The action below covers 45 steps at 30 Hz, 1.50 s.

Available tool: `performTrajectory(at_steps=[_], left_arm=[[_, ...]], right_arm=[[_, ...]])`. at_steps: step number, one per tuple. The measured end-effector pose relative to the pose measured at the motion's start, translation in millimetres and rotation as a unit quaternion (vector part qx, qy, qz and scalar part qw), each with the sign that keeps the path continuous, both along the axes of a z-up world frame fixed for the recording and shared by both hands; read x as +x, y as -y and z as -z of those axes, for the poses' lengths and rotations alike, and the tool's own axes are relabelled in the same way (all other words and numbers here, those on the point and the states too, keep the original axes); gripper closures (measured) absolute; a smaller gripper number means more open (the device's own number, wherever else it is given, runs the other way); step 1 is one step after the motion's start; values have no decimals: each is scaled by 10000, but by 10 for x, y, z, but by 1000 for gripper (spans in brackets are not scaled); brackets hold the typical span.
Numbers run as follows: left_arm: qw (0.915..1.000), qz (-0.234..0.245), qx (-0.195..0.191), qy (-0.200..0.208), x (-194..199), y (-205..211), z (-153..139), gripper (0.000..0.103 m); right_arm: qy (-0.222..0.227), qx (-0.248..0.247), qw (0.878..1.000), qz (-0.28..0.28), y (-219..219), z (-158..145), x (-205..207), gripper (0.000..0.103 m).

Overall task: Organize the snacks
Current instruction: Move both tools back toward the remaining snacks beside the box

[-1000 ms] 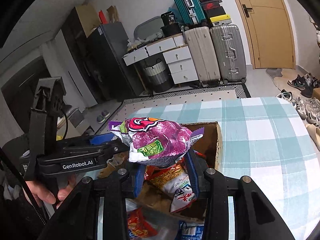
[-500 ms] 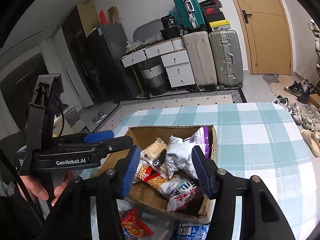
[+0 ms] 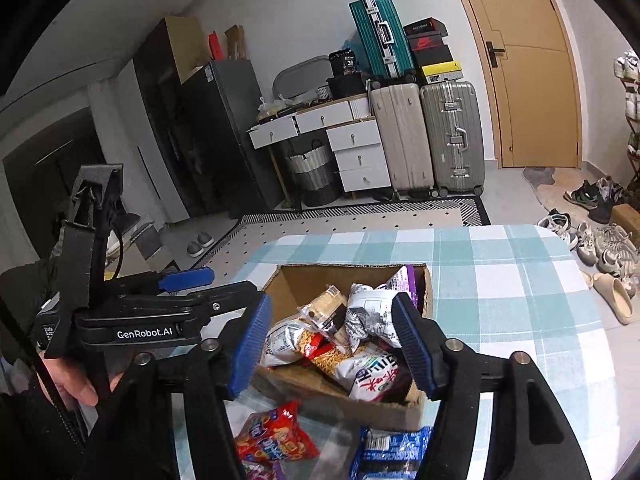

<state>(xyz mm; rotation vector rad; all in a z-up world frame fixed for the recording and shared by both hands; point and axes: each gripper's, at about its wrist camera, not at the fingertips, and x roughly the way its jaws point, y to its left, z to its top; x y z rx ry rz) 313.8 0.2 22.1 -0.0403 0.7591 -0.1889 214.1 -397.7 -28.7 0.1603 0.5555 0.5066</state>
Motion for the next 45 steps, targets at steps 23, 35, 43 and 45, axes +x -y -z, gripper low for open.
performTrajectory(at_steps=[23, 35, 43, 45], left_arm=[[9997, -181, -20, 163, -1095, -74, 71, 1], [9991, -382, 29, 153, -1502, -184, 271, 1], [9986, -517, 35, 46, -1596, -264, 497, 1], [9984, -559, 35, 19, -1625, -291, 560, 1]], right_arm=[[203, -32, 9998, -5, -7, 25, -1142, 20], [-18, 56, 9999, -84, -57, 285, -1474, 19], [-233, 134, 9996, -52, -84, 481, -1529, 19], [-307, 127, 9994, -74, -107, 543, -1531, 19]])
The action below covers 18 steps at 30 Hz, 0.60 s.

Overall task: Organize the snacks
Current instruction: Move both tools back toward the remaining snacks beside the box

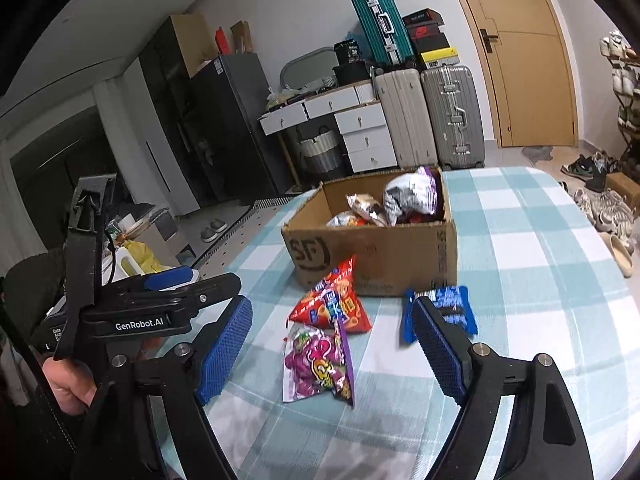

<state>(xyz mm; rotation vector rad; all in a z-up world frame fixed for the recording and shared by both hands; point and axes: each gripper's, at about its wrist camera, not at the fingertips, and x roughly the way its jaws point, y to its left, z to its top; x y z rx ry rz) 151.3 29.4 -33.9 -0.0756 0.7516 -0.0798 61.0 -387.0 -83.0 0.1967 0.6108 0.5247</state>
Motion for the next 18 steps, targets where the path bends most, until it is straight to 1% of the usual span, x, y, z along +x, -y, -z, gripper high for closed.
performTrajectory(at_steps=[4, 8, 12, 18], left_arm=[[9998, -177, -28, -86, -40, -78, 136, 1], [9994, -245, -75, -236, -45, -147, 309, 1], [9990, -223, -134, -360, -22, -174, 465, 1], [9985, -232, -243, -432, -21, -230, 574, 1]], right_arm=[[-117, -80, 9999, -74, -71, 128, 6, 19], [-265, -139, 9995, -133, -136, 281, 43, 19], [-433, -166, 9988, -182, -193, 407, 119, 19], [-595, -232, 9976, -264, -285, 561, 214, 19]])
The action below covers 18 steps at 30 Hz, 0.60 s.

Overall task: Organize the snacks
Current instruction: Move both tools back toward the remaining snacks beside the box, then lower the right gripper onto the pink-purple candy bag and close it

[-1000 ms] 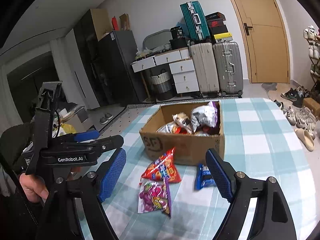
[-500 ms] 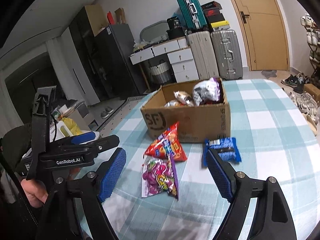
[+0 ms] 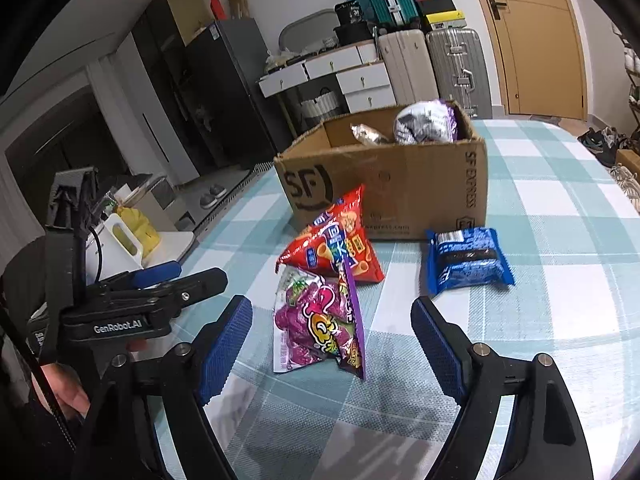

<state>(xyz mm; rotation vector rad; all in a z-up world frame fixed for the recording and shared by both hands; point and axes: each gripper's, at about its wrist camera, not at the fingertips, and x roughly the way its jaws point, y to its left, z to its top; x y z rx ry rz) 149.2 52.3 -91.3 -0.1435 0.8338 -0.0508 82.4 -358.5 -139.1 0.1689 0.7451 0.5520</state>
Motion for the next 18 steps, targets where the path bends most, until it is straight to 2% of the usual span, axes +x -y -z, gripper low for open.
performTrajectory(at_steps=[14, 15, 18], left_arm=[[9996, 7, -249, -144, 46, -118, 187, 1], [9996, 12, -257, -146, 54, -120, 190, 1], [9995, 15, -280, -155, 73, -129, 198, 1]], right_arm=[[-445, -143, 9987, -195, -235, 341, 361, 20], [-491, -133, 9985, -221, -258, 366, 394, 20], [-667, -78, 9971, -365, -322, 437, 492, 31]])
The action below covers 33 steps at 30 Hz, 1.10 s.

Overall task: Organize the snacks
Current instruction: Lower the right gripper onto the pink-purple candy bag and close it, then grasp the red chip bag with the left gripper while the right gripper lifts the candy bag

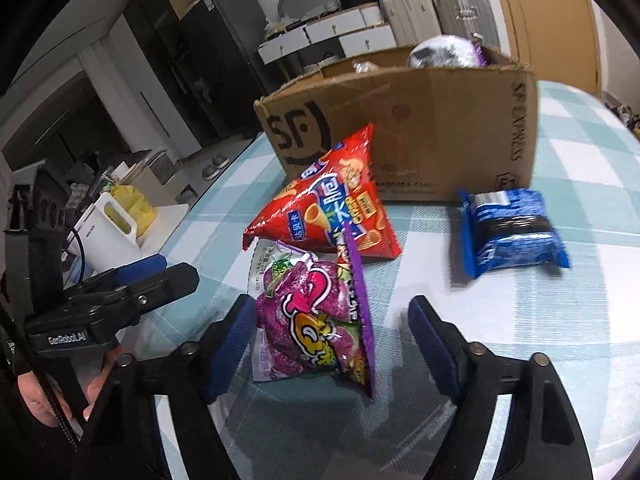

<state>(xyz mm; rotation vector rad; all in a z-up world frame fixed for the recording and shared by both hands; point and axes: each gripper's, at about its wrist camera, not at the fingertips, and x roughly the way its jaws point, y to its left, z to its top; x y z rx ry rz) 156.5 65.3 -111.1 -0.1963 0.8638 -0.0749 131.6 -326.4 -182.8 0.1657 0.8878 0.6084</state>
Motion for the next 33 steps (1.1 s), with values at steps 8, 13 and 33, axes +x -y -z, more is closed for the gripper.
performTrajectory(at_steps=[8, 13, 33], left_arm=[[10000, -40, -43, -54, 54, -39, 24, 1], [10000, 12, -7, -31, 57, -11, 5, 1], [9989, 448, -115, 59, 200, 333, -189, 1]], right_arm=[[-19, 175, 9996, -199, -59, 30, 57, 59], [73, 193, 9996, -184, -63, 14, -47, 59], [175, 324, 9991, 222, 328, -23, -183, 59]])
